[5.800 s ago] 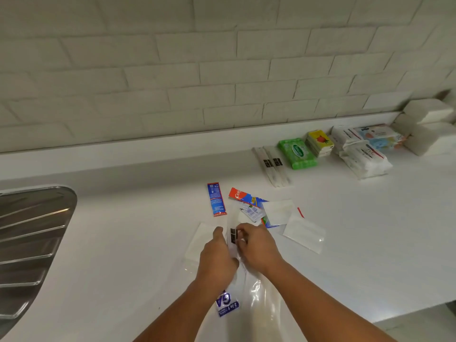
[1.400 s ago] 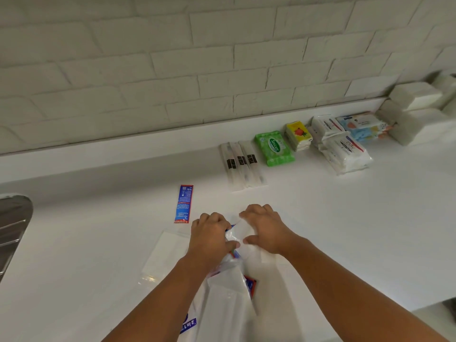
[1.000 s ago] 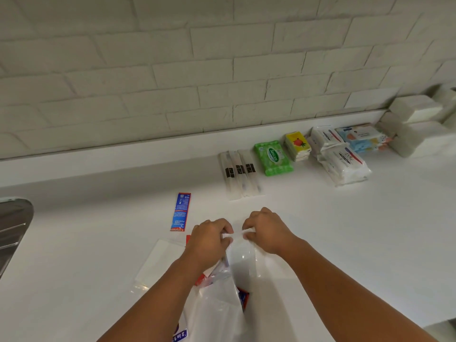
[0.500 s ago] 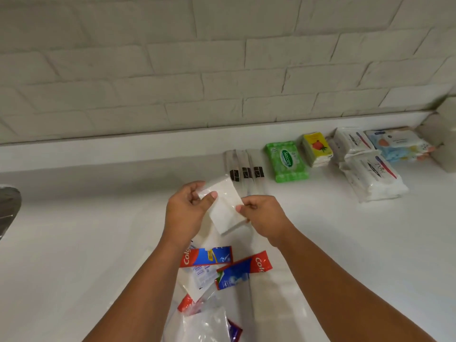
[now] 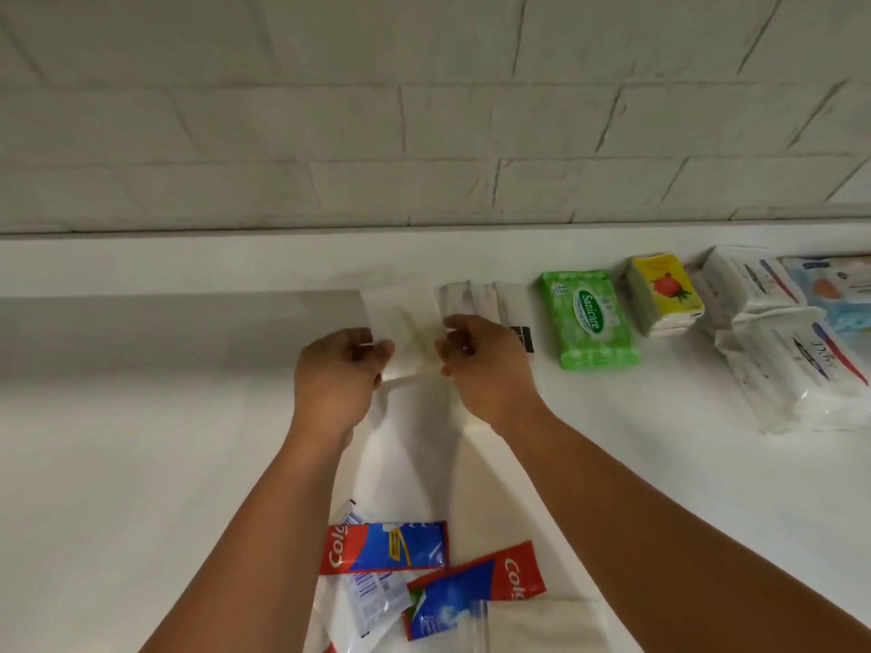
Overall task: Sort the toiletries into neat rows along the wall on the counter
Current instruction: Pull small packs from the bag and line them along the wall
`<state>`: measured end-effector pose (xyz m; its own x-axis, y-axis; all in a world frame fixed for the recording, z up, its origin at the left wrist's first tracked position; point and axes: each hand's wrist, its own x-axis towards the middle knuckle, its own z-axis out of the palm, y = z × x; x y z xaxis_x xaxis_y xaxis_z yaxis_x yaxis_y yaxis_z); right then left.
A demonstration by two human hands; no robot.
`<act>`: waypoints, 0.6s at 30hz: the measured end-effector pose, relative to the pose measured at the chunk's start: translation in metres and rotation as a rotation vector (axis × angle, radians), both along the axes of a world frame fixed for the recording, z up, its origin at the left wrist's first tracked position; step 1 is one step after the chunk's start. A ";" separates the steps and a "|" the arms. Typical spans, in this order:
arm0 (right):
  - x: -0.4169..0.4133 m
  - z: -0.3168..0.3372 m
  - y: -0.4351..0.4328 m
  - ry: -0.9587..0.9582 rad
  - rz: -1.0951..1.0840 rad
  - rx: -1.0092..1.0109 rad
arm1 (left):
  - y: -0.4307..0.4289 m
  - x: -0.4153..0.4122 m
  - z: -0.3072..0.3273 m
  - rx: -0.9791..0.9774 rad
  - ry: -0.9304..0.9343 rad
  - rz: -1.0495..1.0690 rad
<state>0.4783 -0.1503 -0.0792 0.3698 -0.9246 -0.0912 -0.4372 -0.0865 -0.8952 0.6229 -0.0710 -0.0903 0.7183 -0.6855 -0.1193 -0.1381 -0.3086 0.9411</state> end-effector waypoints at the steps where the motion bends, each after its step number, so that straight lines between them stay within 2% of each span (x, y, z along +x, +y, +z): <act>1: 0.005 -0.001 -0.006 0.061 0.013 -0.072 | -0.009 0.006 0.000 0.010 -0.036 -0.001; 5: 0.018 -0.007 -0.024 0.345 0.173 -0.453 | -0.039 0.031 -0.007 0.072 -0.091 -0.011; 7: 0.022 -0.009 -0.025 0.480 0.321 -0.567 | -0.049 0.041 -0.013 0.144 -0.156 -0.052; 11: 0.031 -0.020 -0.021 0.660 0.546 -0.601 | -0.061 0.052 -0.023 0.254 -0.295 -0.114; 18: 0.042 -0.023 -0.020 0.733 0.577 -0.549 | -0.068 0.053 -0.027 0.324 -0.367 -0.086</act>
